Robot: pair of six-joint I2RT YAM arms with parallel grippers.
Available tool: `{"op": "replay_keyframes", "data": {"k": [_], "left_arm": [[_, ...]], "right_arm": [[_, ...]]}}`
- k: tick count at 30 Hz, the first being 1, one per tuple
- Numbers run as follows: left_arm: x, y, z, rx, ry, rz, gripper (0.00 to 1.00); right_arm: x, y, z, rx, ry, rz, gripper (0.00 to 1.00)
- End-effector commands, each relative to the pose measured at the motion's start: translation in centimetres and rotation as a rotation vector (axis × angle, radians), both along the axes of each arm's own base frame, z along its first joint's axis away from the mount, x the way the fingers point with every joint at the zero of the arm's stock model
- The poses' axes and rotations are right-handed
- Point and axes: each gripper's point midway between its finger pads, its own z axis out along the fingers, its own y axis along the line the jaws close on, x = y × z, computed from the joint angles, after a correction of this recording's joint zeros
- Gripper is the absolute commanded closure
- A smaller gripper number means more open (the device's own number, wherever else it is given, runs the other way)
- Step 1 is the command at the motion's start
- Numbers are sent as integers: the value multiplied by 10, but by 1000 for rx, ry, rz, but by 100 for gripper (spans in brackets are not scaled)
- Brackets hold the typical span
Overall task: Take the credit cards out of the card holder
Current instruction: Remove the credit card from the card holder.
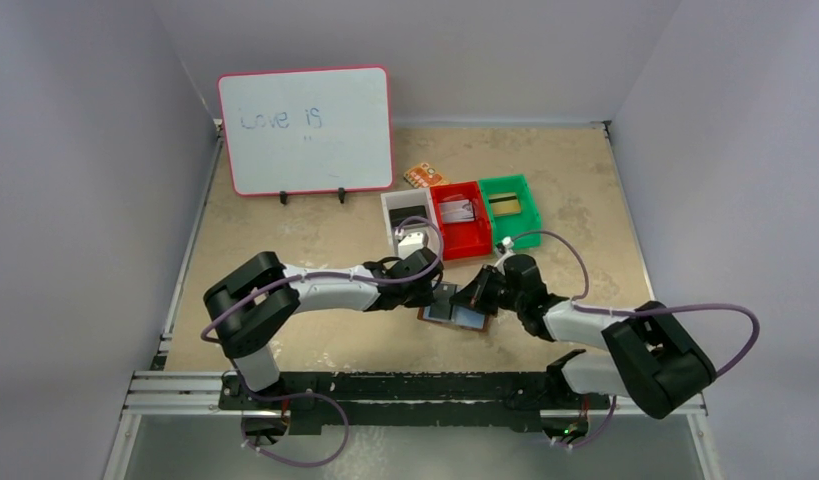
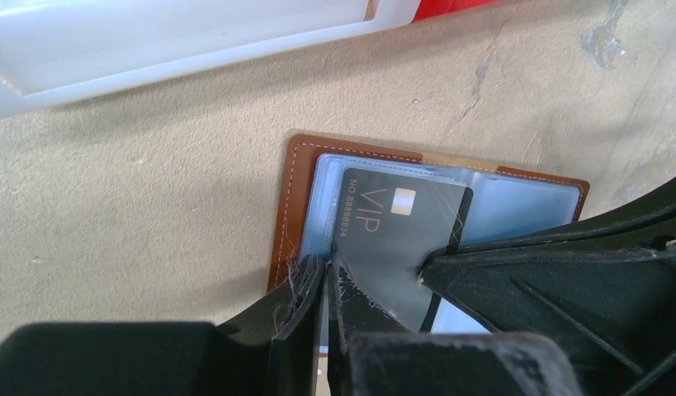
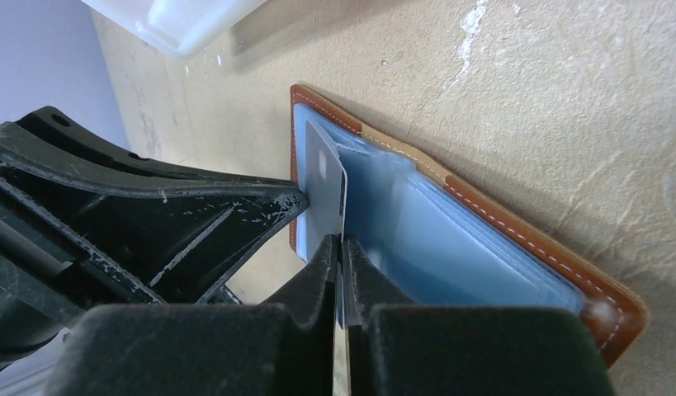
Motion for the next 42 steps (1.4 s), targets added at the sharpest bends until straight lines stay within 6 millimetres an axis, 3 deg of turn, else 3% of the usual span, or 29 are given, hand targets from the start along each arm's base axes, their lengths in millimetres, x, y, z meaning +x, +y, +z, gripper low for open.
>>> {"op": "replay_keyframes", "data": {"k": [1, 13, 21, 29, 34, 38, 42], "left_arm": [[-20, 56, -52, 257, 86, 26, 94], [-21, 58, -60, 289, 89, 27, 97], [-20, 50, -52, 259, 79, 17, 98], [-14, 25, -8, 128, 9, 13, 83], [-8, 39, 11, 137, -35, 76, 81], [-2, 44, 39, 79, -103, 120, 77], [-2, 25, 49, -8, -116, 64, 75]], "right_arm": [[-6, -5, -1, 7, 6, -4, 97], [-21, -22, -8, -31, 45, -34, 95], [-29, -25, -13, -6, 74, -61, 89], [-10, -16, -9, 33, 53, -87, 89], [4, -5, -13, -5, 39, -17, 91], [4, 5, -20, -6, 31, 79, 92], [6, 11, -29, -4, 32, 128, 94]]}}
